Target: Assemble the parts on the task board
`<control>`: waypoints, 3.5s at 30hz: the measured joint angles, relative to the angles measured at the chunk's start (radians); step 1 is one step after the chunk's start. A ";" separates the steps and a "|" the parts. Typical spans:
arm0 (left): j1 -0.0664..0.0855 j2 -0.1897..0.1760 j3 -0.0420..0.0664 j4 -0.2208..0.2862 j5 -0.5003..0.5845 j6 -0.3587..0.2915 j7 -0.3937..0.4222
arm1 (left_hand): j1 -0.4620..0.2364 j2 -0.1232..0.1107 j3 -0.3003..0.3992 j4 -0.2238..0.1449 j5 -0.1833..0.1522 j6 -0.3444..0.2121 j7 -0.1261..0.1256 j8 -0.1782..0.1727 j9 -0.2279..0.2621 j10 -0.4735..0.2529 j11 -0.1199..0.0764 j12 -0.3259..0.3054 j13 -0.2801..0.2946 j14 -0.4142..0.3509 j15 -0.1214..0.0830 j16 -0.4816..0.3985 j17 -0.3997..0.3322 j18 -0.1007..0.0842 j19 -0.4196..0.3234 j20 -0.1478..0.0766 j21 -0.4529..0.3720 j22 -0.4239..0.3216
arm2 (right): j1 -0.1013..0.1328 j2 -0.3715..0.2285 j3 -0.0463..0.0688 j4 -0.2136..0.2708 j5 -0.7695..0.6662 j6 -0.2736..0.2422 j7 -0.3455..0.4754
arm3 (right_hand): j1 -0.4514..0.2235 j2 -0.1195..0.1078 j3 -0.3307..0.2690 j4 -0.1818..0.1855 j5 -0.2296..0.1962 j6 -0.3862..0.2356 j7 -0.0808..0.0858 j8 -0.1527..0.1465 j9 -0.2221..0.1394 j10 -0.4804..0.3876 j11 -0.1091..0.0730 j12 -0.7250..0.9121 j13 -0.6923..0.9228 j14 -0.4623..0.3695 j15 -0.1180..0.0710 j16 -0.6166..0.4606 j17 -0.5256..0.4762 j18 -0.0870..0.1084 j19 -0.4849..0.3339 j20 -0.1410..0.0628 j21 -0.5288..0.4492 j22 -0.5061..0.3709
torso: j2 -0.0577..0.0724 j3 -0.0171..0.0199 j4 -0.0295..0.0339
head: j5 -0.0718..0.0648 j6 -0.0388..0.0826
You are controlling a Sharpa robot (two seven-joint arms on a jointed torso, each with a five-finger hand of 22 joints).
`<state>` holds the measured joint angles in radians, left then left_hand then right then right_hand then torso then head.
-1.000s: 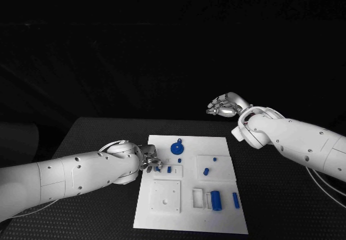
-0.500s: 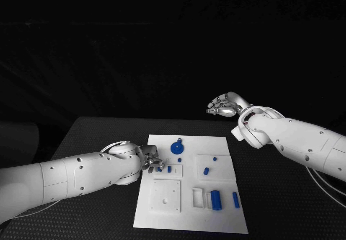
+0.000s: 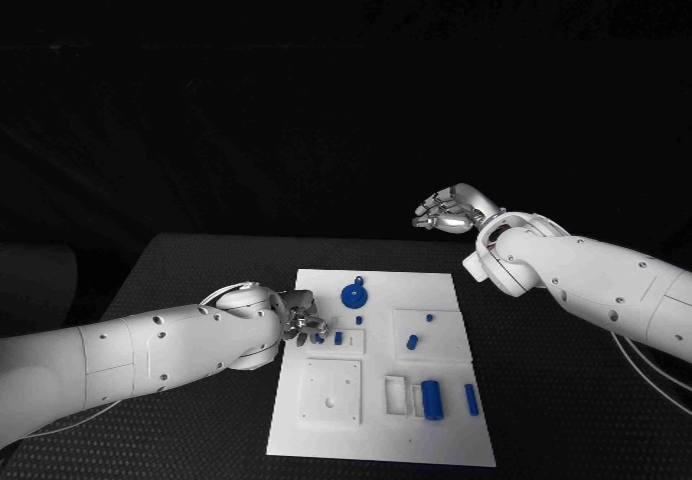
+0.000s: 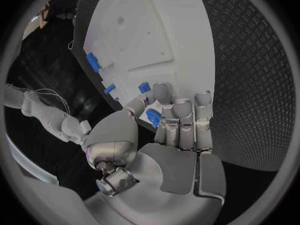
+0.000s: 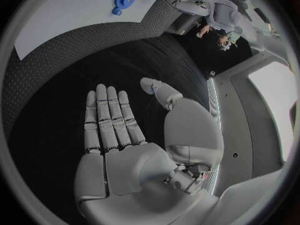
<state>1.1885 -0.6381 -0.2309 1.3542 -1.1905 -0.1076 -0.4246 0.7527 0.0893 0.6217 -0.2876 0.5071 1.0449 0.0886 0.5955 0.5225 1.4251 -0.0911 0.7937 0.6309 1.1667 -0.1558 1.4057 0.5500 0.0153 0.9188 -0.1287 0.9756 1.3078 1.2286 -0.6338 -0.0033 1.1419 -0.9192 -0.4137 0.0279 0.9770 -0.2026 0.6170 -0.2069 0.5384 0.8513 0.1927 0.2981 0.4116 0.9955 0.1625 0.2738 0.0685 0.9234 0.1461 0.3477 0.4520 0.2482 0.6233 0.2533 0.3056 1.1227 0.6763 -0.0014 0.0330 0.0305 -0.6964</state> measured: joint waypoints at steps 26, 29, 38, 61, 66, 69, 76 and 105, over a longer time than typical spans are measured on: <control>-0.004 -0.007 0.000 0.004 -0.001 0.006 0.001 | 0.000 0.000 0.005 -0.001 -0.006 0.001 -0.004 -0.004 0.000 -0.002 0.001 0.000 0.001 0.000 0.000 0.000 -0.001 0.000 0.000 0.000 0.000 0.000 | -0.001 -0.001 0.000 0.000 0.000 0.002 -0.001 | 0.000 0.000 0.000 0.000 0.000 0.000 0.000 0.000 -0.001 0.000 0.000 0.000 0.000 0.000 0.000 0.000 0.000 0.000 0.000 0.000 0.000 0.001 | 0.000 0.0003 -0.0001 | 0.005 0.001; -0.003 -0.002 0.001 -0.001 -0.002 0.010 -0.001 | 0.000 0.000 0.005 -0.001 -0.004 0.003 -0.004 -0.004 0.001 -0.002 0.001 0.000 0.001 0.000 0.000 0.000 -0.001 0.000 0.000 0.000 0.000 0.000 | -0.001 0.000 0.000 0.000 0.000 0.003 -0.001 | 0.000 0.000 0.000 0.000 0.000 0.000 0.000 0.000 -0.001 0.000 0.000 -0.001 0.000 0.000 0.000 0.000 0.000 0.000 -0.002 -0.002 0.000 0.002 | 0.000 0.0005 -0.0001 | 0.005 0.001; 0.001 0.010 0.003 -0.013 -0.005 0.036 -0.007 | 0.000 0.000 0.004 -0.001 -0.019 0.004 -0.005 0.004 0.002 -0.002 0.001 0.006 0.003 0.000 0.000 0.001 -0.002 0.000 0.000 0.000 0.000 0.000 | -0.001 0.000 0.000 0.000 0.000 0.003 -0.002 | 0.000 0.000 0.000 0.000 0.000 0.000 0.000 0.004 -0.002 0.000 0.000 -0.004 0.000 0.000 0.000 0.000 0.000 0.000 -0.004 -0.004 0.000 0.002 | 0.000 0.0013 -0.0008 | 0.006 -0.001; -0.001 0.007 0.003 -0.003 -0.036 0.054 -0.012 | 0.000 0.000 0.011 0.001 -0.024 0.008 -0.004 0.002 0.001 -0.002 0.002 0.011 0.006 0.000 0.000 0.008 -0.002 0.000 0.000 0.000 0.004 0.000 | -0.001 -0.002 0.000 0.001 0.000 0.004 -0.002 | 0.000 0.000 0.000 0.000 0.008 0.000 0.000 0.004 -0.002 0.000 0.000 -0.004 0.000 0.000 0.000 0.000 0.000 0.000 -0.004 -0.004 0.000 0.004 | 0.000 0.0001 -0.0002 | 0.002 -0.004; -0.002 0.006 0.003 0.000 -0.041 0.056 -0.012 | 0.000 0.000 0.011 0.001 -0.023 0.009 -0.005 0.002 0.001 -0.001 0.002 0.011 0.008 0.000 0.000 0.008 -0.002 0.000 0.000 0.000 0.004 0.000 | -0.001 -0.002 0.000 0.001 0.000 0.004 -0.002 | 0.000 0.000 0.000 0.000 0.008 0.000 0.000 0.004 -0.002 0.000 0.000 -0.004 0.000 0.000 0.000 0.000 0.000 0.000 -0.004 -0.004 0.000 0.004 | 0.000 0.0000 0.0001 | 0.003 -0.003; -0.002 0.006 0.003 0.001 -0.042 0.056 -0.012 | 0.000 0.000 0.011 0.001 -0.011 0.009 -0.005 0.002 0.002 -0.001 0.002 0.015 0.008 0.000 0.000 0.012 -0.002 0.000 0.000 0.000 0.004 0.000 | -0.001 -0.002 0.000 0.000 0.000 0.004 -0.002 | 0.000 0.000 0.000 0.000 0.008 0.000 0.000 0.004 -0.002 0.000 0.000 -0.004 0.000 0.000 0.000 0.000 0.000 0.000 -0.004 -0.004 0.000 0.004 | 0.000 0.0000 0.0001 | 0.003 -0.004; -0.003 0.005 0.003 0.002 -0.043 0.059 -0.013 | 0.000 0.000 0.011 0.001 -0.003 0.009 -0.005 0.003 0.002 -0.001 0.002 0.019 0.011 0.000 0.000 0.017 -0.002 0.000 0.000 0.000 0.008 0.000 | -0.001 -0.001 0.000 0.000 0.000 0.004 -0.002 | 0.000 0.000 0.000 0.000 0.008 0.000 0.000 0.004 -0.002 0.000 0.000 -0.004 0.000 0.000 0.000 0.000 0.000 0.000 -0.006 -0.001 0.000 0.005 | 0.000 0.0001 -0.0006 | 0.003 -0.004; -0.012 0.013 -0.004 -0.018 -0.022 0.074 -0.026 | -0.046 -0.175 0.002 0.183 -0.388 0.090 -0.082 -0.003 0.003 -0.003 -0.007 0.020 0.001 0.014 -0.035 0.019 -0.021 0.000 0.007 0.000 0.008 -0.001 | -0.001 -0.004 0.000 0.002 0.000 0.005 -0.002 | 0.000 0.000 0.000 0.000 0.012 0.000 0.000 0.003 -0.003 0.000 0.000 -0.004 0.000 -0.003 0.003 0.000 0.001 0.000 -0.007 0.000 -0.004 0.005 | 0.000 0.0006 -0.0008 | 0.000 -0.002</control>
<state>1.1762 -0.6255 -0.2347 1.3367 -1.2122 -0.0331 -0.4503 0.7063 -0.0857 0.6236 -0.1041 0.1191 1.1346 0.0069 0.5925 0.5259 1.4220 -0.0980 0.8132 0.6315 1.1807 -0.1912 1.4249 0.5287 0.0153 0.9260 -0.1286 0.9836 1.3073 1.2273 -0.6379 -0.0034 1.1435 -0.9192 -0.4091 0.0256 0.9770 -0.2026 0.6170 -0.2069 0.5500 0.8513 0.1927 0.3016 0.4085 0.9955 0.1626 0.2698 0.0686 0.9209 0.1486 0.3478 0.4525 0.2482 0.6161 0.2532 0.3017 1.1282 0.6765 -0.0009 0.0322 0.0300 -0.6982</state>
